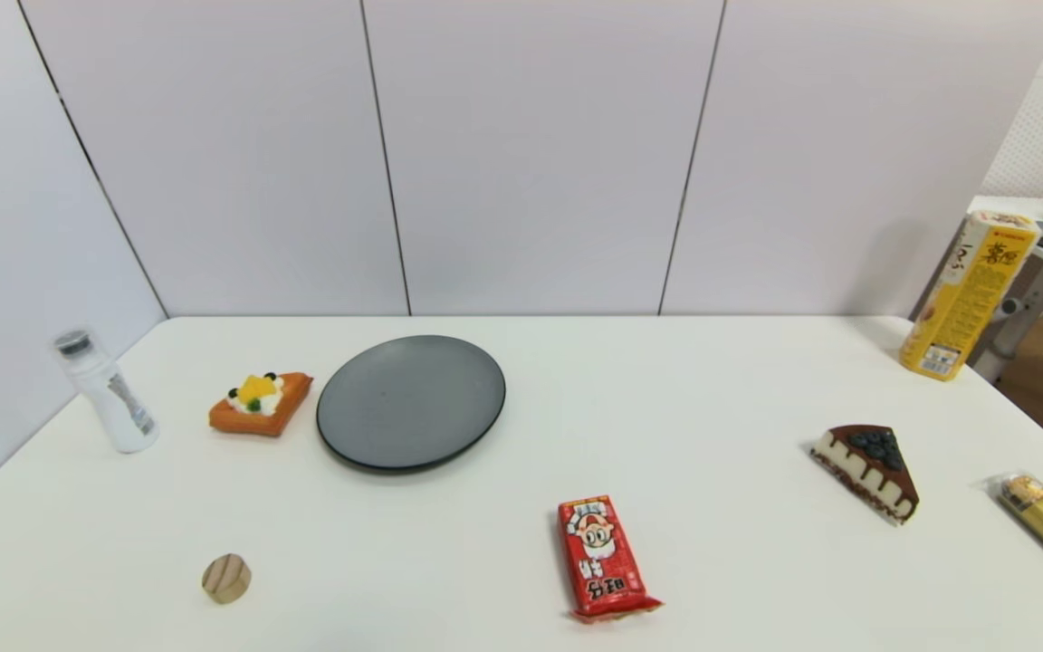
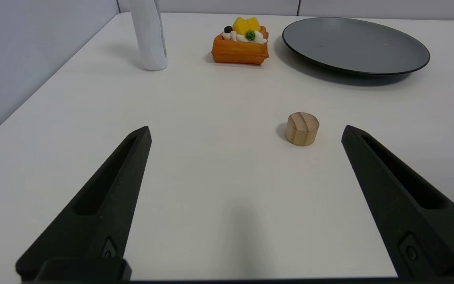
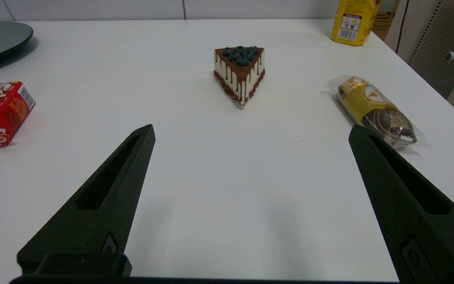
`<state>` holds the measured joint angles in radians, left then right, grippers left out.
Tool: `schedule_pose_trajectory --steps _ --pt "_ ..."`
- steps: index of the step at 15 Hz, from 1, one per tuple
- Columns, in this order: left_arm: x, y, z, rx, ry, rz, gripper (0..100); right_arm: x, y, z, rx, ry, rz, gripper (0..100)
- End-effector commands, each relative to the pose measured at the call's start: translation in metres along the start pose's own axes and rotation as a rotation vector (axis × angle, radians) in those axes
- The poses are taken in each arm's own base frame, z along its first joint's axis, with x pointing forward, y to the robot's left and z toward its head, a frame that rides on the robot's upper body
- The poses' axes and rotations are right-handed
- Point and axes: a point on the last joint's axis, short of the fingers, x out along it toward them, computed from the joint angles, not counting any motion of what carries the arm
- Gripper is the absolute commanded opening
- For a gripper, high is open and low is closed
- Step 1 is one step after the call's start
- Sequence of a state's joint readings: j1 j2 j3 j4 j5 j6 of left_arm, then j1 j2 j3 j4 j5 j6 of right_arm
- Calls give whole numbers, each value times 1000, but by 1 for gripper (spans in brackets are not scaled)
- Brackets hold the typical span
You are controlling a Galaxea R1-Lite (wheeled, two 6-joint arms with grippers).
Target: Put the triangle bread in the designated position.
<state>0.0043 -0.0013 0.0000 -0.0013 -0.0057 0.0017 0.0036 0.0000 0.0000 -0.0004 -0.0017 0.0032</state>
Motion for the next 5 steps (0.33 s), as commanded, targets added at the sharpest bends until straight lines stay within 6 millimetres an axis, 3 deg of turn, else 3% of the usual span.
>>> schedule_pose_trajectory --steps 1,5 --pt "0 0 0 0 -1 0 100 0 0 0 -2 2 0 100" --pt "0 0 0 0 -1 0 100 0 0 0 3 2 1 100"
